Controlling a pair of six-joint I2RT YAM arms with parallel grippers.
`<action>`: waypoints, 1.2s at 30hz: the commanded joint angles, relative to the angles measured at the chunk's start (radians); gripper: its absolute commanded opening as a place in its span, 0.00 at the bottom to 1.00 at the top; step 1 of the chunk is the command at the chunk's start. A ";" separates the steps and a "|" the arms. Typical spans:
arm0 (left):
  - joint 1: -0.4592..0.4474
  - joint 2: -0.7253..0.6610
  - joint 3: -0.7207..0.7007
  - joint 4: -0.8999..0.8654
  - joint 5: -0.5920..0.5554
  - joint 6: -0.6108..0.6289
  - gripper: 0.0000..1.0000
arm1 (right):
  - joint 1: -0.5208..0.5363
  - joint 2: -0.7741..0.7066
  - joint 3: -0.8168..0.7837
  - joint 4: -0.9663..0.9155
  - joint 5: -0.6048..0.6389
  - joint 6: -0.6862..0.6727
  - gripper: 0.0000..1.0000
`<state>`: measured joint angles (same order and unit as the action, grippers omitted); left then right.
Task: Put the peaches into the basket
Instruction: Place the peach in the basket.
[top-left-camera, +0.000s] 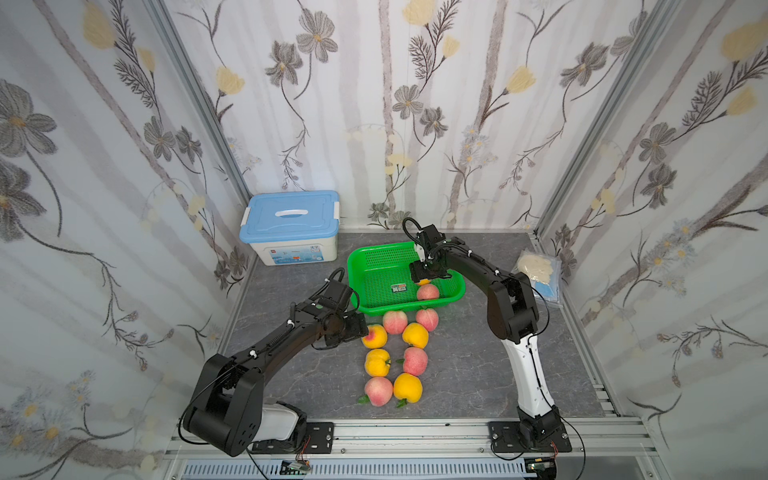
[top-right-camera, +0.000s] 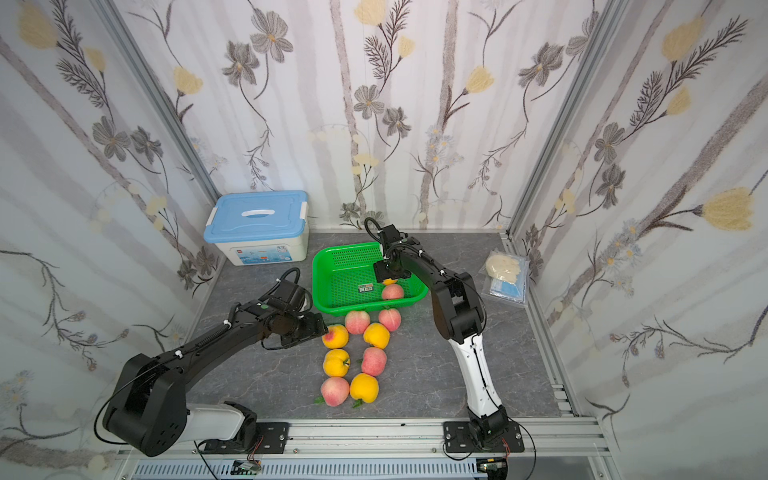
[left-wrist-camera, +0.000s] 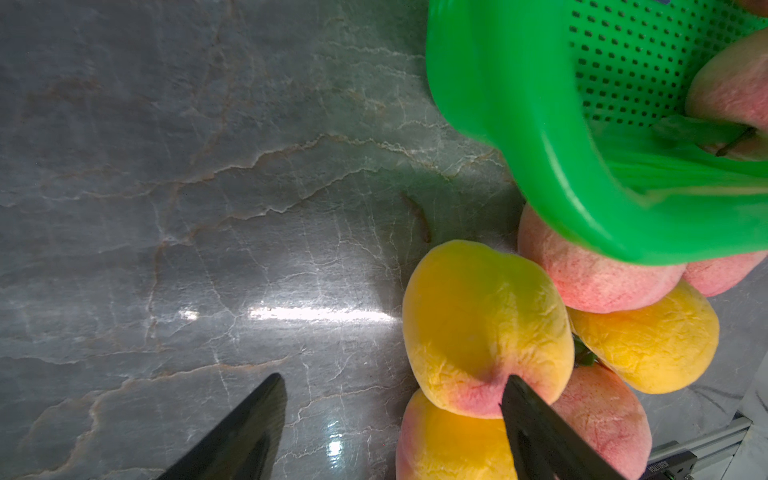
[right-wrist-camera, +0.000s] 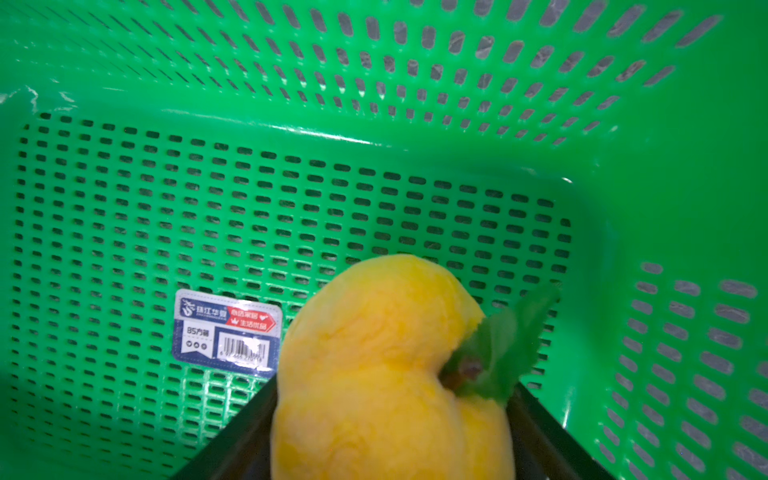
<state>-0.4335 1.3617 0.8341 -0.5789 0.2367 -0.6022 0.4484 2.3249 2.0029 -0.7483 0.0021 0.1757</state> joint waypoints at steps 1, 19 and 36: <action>-0.001 -0.007 0.004 -0.011 0.000 -0.007 0.84 | -0.002 -0.017 -0.006 0.007 0.011 0.004 0.87; -0.001 -0.021 0.010 -0.019 0.002 -0.014 0.84 | 0.004 -0.329 -0.168 0.009 0.028 -0.032 0.89; -0.010 -0.062 0.003 -0.004 0.001 -0.033 0.84 | 0.015 -0.883 -0.679 0.072 0.131 -0.025 0.88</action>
<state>-0.4412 1.3052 0.8375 -0.5938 0.2394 -0.6151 0.4625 1.4963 1.3830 -0.7025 0.1013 0.1284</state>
